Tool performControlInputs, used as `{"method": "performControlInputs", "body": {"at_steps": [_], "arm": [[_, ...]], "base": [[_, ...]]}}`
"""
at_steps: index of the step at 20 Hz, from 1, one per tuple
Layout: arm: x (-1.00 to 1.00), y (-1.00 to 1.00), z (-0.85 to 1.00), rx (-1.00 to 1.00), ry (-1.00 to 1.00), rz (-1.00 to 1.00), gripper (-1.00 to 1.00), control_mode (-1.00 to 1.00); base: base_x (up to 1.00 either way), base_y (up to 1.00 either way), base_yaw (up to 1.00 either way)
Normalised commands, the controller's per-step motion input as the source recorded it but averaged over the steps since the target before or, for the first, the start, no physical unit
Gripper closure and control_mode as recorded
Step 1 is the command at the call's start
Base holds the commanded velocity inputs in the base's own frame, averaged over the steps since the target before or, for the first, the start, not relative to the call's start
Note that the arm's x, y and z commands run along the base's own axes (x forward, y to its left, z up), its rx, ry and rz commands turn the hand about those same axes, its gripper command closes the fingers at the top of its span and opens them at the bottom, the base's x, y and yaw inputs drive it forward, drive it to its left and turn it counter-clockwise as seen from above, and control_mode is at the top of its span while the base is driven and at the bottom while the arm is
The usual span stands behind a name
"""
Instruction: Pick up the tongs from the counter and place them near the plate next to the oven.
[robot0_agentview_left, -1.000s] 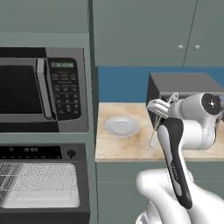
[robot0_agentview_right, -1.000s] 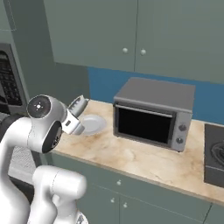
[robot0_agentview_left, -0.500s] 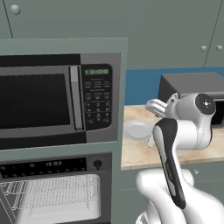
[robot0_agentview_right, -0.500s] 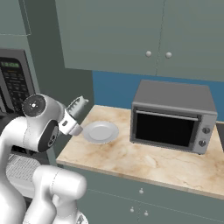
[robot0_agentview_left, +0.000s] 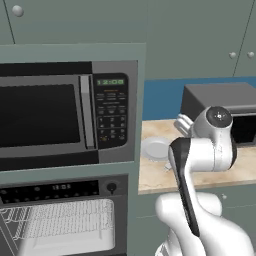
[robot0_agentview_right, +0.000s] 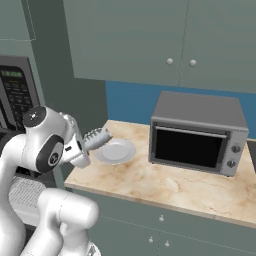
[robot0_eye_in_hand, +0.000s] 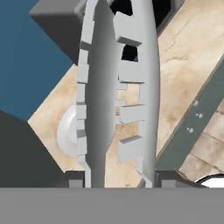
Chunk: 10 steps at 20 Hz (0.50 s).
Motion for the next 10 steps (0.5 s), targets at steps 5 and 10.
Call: {"method": "performControlInputs", "body": {"at_steps": [5,10], "arm": [[-0.42,-0.20,-0.76,0.19,0.00,-0.20,1.00,-1.00],[-0.06,-0.24,-0.69,0.25,0.08,-0.11,1.00,-1.00]], "base": [[0.00,0.00,0.00],[0.00,0.00,0.00]]}}
